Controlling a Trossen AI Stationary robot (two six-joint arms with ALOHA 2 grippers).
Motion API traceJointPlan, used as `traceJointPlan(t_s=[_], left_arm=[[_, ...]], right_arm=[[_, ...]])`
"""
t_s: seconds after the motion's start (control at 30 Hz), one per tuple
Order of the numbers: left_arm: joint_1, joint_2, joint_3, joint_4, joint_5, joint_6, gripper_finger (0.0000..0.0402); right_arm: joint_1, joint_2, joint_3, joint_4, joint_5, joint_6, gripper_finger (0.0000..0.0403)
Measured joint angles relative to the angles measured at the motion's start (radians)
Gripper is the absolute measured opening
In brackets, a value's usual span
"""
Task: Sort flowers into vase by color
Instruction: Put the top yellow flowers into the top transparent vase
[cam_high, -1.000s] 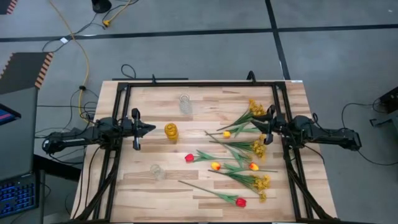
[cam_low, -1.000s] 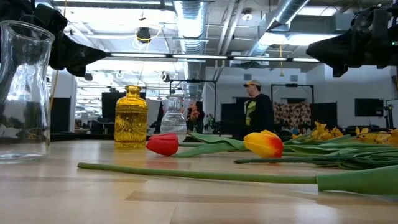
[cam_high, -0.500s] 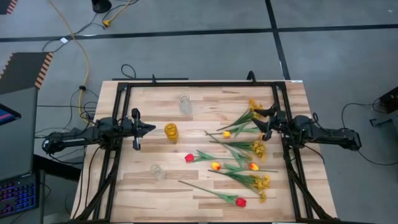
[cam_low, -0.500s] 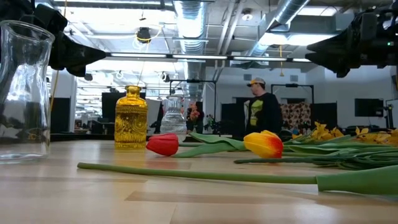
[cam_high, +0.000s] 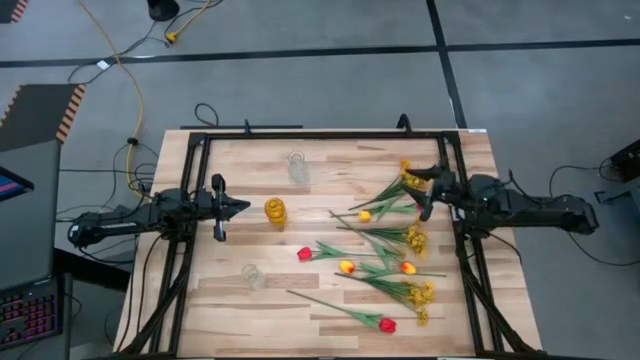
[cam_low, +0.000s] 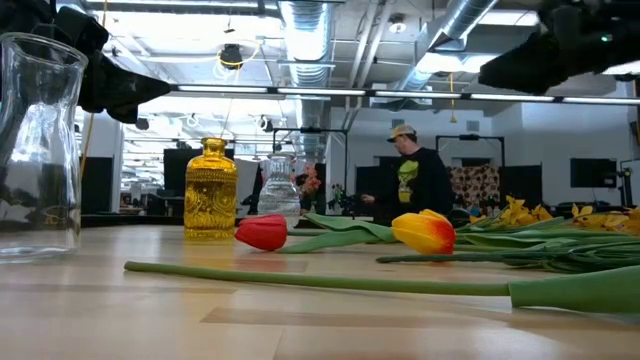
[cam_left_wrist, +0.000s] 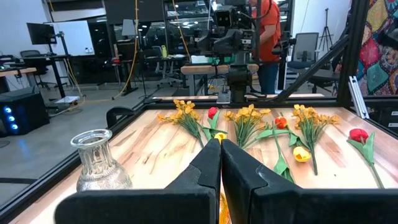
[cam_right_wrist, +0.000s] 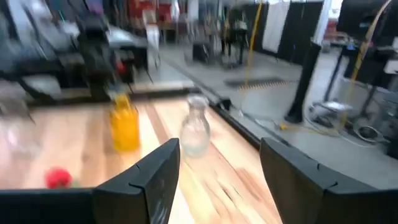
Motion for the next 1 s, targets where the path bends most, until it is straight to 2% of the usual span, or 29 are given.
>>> traceJointPlan(t_s=[0.13,0.4,0.53,1.0], left_arm=[[0.000,0.000,0.000,0.000,0.000,0.000,0.0000],[0.000,0.000,0.000,0.000,0.000,0.000,0.0000],[0.000,0.000,0.000,0.000,0.000,0.000,0.0000],[0.000,0.000,0.000,0.000,0.000,0.000,0.0000]], right_arm=[[-0.032,0.148,0.118,-0.165,0.049,-0.037,0.0250],[-0.152,0.419,0.300,-0.408,0.036,-0.048,0.0250],[-0.218,0.543,0.346,-0.481,-0.037,-0.089,0.0248],[-0.400,0.937,0.456,-0.528,-0.247,-0.225,0.0223]])
